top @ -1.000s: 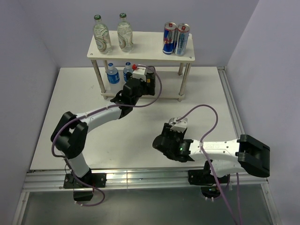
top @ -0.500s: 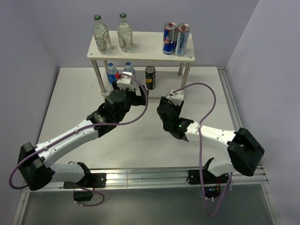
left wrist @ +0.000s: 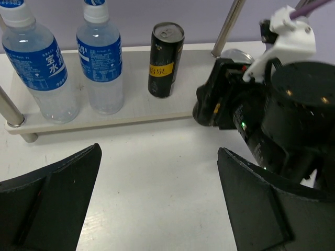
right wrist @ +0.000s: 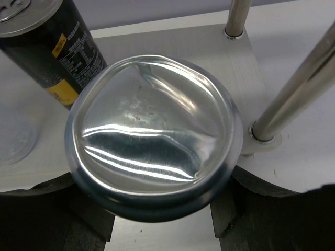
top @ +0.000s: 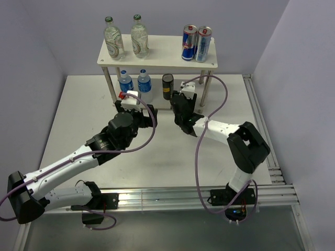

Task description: Place and organize the beverage onto the shelf

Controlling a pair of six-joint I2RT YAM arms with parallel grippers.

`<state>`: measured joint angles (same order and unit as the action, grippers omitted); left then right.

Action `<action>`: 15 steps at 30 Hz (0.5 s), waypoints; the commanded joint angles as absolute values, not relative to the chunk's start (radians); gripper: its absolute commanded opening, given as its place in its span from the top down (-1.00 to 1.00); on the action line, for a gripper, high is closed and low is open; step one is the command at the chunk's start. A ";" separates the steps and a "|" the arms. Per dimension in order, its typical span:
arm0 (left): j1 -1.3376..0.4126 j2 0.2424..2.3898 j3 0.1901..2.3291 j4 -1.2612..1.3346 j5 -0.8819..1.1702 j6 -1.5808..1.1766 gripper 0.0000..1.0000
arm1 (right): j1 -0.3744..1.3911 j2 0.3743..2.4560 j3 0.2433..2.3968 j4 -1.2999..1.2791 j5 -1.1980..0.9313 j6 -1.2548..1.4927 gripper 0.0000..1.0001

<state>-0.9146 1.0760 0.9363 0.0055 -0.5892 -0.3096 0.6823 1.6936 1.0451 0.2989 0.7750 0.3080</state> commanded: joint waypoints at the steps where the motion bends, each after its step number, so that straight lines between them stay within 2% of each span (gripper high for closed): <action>1: -0.931 1.063 0.930 0.003 -0.626 -0.316 -0.99 | 0.661 1.716 1.147 0.425 0.782 0.253 1.00; 15: -0.936 1.077 0.913 0.015 -0.623 -0.316 -0.99 | 0.591 1.847 1.250 0.445 0.753 0.238 1.00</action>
